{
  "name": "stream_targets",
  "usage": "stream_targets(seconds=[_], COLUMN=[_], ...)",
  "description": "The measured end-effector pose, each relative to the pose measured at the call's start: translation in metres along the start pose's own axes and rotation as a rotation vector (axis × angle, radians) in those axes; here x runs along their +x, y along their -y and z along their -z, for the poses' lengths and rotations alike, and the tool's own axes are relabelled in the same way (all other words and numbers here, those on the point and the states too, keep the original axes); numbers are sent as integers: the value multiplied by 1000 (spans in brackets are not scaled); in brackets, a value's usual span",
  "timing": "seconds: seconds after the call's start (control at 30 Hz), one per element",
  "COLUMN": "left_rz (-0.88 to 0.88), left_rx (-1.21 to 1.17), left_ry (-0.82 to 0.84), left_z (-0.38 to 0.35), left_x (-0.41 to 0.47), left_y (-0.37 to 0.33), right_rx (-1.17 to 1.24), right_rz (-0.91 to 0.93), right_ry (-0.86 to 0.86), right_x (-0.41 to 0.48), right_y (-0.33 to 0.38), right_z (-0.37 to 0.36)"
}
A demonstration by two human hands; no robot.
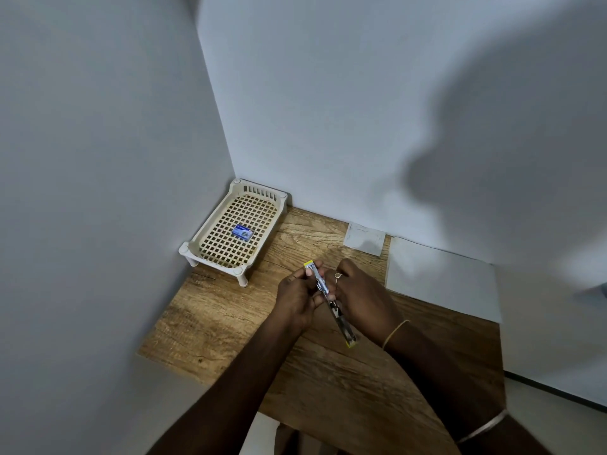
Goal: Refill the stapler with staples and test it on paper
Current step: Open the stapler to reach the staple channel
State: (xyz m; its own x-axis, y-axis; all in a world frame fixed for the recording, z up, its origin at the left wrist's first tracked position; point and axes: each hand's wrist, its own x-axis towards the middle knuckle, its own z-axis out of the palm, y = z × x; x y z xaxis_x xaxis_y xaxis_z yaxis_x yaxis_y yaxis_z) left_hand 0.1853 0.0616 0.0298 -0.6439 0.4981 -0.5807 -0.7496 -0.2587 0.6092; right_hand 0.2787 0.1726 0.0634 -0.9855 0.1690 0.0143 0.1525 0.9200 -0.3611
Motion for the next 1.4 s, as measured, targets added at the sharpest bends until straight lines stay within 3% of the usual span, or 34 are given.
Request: stream_targets(seconds=[0.27, 0.47, 0.7, 0.83, 0.9, 1.23, 1.4], left_rz=[-51, -35, -47, -49, -48, -219, -270], left_rx=[-10, -26, -15, -13, 1, 99, 137], left_ry=[18, 54, 5, 12, 18, 232, 296], left_z=[-3, -4, 0, -1, -2, 0, 2], left_x=[6, 4, 6, 7, 7, 3, 2], left_y=[-22, -15, -23, -27, -26, -30, -26], right_rx=[-12, -54, -57, 65, 90, 649, 650], right_rz=[5, -61, 48, 67, 70, -185, -286], right_ry=[-189, -181, -259, -377, -358, -357, -343], right_x=[-6, 17, 2, -11, -13, -7, -4], right_y=[10, 11, 9, 11, 10, 16, 20], right_z=[2, 9, 0, -3, -5, 0, 1])
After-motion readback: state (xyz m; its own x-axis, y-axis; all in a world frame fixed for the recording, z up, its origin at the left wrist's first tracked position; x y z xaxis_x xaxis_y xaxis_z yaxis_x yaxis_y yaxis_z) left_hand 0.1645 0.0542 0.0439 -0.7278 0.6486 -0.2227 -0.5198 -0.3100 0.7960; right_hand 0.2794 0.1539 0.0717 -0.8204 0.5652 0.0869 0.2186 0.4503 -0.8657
